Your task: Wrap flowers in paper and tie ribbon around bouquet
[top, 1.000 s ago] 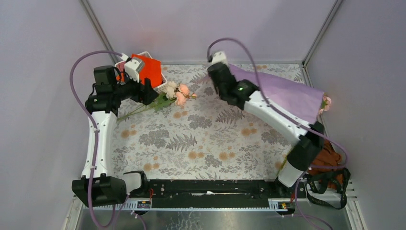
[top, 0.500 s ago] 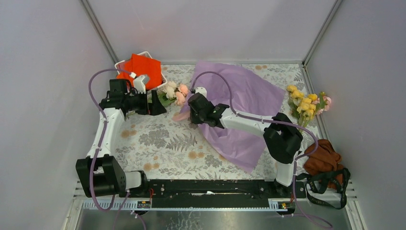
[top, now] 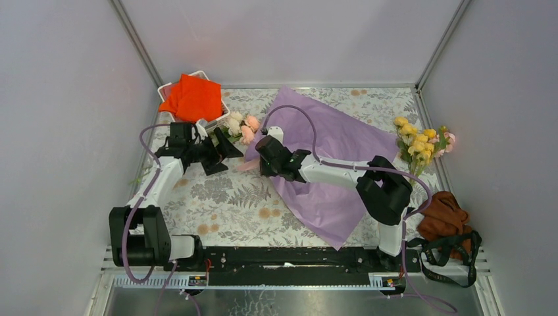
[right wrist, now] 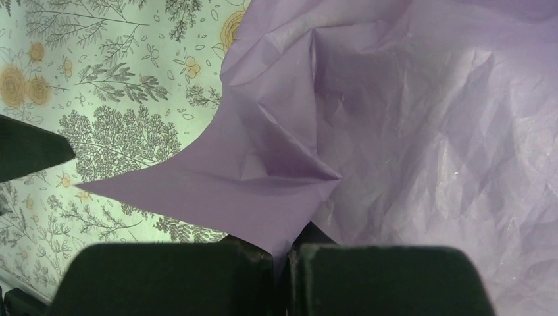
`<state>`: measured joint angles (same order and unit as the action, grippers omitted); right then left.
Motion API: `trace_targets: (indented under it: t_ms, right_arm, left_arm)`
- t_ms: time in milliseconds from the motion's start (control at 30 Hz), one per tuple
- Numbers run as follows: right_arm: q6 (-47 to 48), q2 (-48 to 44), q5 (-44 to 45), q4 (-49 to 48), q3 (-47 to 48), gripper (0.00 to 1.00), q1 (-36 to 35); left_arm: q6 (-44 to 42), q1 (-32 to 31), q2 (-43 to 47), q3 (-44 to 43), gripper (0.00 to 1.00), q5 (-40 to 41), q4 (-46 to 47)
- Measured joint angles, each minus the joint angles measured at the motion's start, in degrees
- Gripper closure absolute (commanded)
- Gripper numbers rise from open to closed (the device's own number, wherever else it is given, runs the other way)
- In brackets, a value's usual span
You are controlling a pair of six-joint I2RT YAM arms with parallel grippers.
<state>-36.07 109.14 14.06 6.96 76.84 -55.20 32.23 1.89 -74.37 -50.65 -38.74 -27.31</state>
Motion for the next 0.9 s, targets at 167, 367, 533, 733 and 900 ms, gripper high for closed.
trace_targets:
  t_ms: [167, 367, 533, 733, 900]
  right_arm:
    - [-0.04, 0.0, 0.46, -0.07, -0.11, 1.0, -0.42]
    - [-0.26, 0.0, 1.86, -0.31, -0.9, 1.0, -0.72]
    - [-0.72, 0.0, 1.95, -0.46, -1.68, 1.0, -0.9]
    - [-0.96, 0.0, 1.95, -0.92, -2.25, 1.0, -0.92]
    - [-0.9, 0.0, 1.81, -1.36, -2.91, 1.0, -0.94]
  left_arm:
    - [6.62, -0.44, -2.62, 2.93, 0.01, 1.55, 0.9]
    - [11.85, -4.46, -5.07, 2.89, 0.01, 1.95, 1.81]
    - [14.19, -7.56, -5.86, 1.7, 0.04, 3.5, 2.58]
    - [15.54, -8.26, -8.41, 0.61, 0.51, 5.46, 4.81]
    - [15.5, -9.07, -9.51, -0.26, 0.81, 5.75, 5.6]
